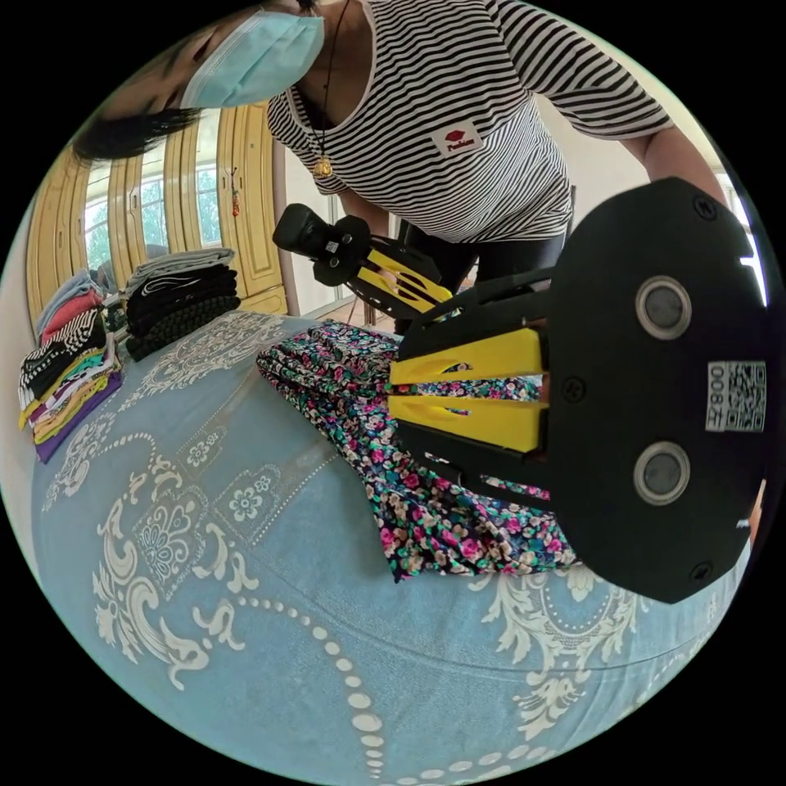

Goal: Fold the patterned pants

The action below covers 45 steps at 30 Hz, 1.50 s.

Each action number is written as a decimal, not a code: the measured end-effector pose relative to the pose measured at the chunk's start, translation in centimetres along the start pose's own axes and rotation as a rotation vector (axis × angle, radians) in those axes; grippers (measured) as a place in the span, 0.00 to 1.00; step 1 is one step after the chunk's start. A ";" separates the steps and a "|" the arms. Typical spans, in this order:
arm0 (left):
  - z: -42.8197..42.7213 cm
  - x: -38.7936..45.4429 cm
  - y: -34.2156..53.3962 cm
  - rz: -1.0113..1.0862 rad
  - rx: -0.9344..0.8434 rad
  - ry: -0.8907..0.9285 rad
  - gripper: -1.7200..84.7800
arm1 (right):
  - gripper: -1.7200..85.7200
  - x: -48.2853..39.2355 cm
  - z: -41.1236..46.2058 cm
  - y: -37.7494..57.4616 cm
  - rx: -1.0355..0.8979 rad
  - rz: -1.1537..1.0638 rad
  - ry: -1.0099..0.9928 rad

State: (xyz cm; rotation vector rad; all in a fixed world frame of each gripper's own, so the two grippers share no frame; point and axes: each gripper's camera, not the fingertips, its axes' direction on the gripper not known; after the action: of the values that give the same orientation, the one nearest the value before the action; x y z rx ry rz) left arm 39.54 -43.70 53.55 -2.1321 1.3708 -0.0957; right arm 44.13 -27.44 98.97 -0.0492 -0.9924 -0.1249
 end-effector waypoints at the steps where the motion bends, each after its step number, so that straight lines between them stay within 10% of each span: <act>1: -0.1 -0.5 1.1 -0.015 0.010 -0.003 0.05 | 0.04 -0.3 0.3 -0.5 -0.009 -0.009 0.005; 17: 0.3 -2.7 15.0 -0.236 0.310 -0.106 0.05 | 0.04 -5.7 6.7 -8.5 -0.306 -0.082 0.042; 45: 12.0 -0.7 21.0 -0.455 0.380 -0.101 0.03 | 0.03 -7.1 -4.3 -14.3 -0.099 0.093 0.197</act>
State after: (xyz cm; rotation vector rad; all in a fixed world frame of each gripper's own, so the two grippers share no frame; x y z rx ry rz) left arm 26.71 -43.90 33.08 -2.0456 0.7193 -0.3895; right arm 42.04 -41.44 90.42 -0.1700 -0.7851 -0.0918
